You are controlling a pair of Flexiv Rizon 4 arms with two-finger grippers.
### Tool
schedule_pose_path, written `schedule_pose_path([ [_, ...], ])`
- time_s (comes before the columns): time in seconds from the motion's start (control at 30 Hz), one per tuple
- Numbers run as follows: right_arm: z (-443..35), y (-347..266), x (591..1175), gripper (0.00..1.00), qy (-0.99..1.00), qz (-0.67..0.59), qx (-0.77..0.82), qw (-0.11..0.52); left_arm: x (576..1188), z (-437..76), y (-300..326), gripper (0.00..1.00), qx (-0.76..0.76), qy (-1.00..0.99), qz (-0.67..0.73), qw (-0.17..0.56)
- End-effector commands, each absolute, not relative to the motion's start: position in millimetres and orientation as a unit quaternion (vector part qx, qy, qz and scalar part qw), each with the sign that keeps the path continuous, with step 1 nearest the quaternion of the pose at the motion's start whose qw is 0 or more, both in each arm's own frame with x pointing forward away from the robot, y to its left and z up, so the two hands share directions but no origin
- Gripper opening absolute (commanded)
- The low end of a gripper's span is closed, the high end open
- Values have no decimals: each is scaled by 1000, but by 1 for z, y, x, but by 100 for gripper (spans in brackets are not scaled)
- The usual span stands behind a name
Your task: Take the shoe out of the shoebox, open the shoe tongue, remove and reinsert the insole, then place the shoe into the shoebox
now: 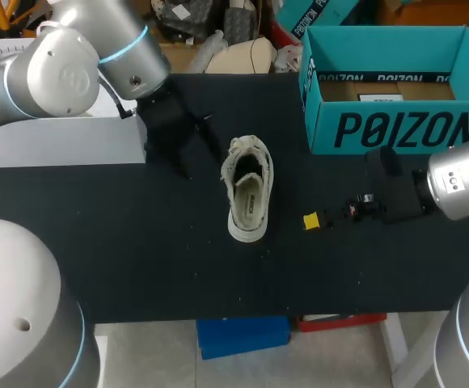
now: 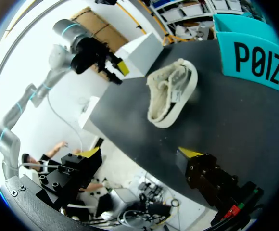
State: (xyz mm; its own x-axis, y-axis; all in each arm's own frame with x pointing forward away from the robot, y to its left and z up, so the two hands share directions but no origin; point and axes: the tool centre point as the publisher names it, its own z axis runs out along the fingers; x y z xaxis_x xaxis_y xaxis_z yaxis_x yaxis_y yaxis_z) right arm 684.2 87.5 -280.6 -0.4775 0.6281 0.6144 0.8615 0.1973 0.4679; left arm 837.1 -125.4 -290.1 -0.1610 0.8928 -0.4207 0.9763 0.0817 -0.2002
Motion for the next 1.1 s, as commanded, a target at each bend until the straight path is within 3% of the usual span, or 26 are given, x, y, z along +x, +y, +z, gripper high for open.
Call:
schedule_pose_path([
  [0.03, -281, 89, 685, 100, -760, -400, -491, 145, 834, -289, -121, 100, 655, 723, -203, 86],
  [1.1, -281, 89, 685, 100, -760, -400, -491, 145, 834, -289, -121, 100, 655, 723, -203, 86],
])
